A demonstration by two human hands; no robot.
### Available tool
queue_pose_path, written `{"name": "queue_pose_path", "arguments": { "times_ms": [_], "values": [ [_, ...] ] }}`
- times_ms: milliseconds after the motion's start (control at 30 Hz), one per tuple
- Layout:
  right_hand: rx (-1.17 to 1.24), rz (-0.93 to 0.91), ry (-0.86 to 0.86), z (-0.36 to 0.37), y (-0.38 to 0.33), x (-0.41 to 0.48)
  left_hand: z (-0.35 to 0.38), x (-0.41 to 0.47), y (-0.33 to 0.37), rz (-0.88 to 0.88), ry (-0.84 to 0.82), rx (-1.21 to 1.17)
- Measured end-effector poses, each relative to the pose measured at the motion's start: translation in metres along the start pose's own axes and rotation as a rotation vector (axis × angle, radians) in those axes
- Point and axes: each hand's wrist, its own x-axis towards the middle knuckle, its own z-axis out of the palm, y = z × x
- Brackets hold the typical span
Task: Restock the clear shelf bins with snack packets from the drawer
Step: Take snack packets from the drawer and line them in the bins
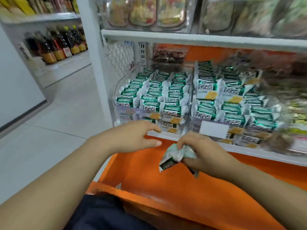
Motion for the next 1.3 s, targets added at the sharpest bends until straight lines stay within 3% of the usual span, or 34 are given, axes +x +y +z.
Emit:
{"name": "queue_pose_path", "arguments": {
  "times_ms": [200,367,567,767,900,1033,1133,1300],
  "values": [
    [0.095,0.072,0.198,-0.066,0.002,-0.060,0.006,0.014,0.090,0.197,-0.024,-0.397],
    [0.132,0.157,0.381,-0.087,0.020,-0.091,0.034,0.030,0.127,0.245,0.111,-0.555],
    [0.220,0.311,0.398,-0.088,0.038,-0.101,0.058,0.048,0.138,0.212,0.183,-0.755],
    [0.140,0.566,0.555,-0.107,0.044,-0.101,0.057,0.061,0.139,0.120,0.194,-0.867],
    [-0.072,0.577,0.725,-0.125,0.056,-0.095,0.056,0.069,0.137,0.082,0.198,-0.860],
    [0.069,0.526,0.861,-0.129,0.068,-0.090,0.050,0.076,0.132,0.068,0.226,-0.837],
    [0.188,0.438,0.865,-0.124,0.081,-0.087,0.049,0.078,0.126,0.066,0.235,-0.862],
    [0.106,0.415,0.814,-0.113,0.097,-0.083,0.050,0.079,0.122,0.073,0.247,-0.863]
  ]
}}
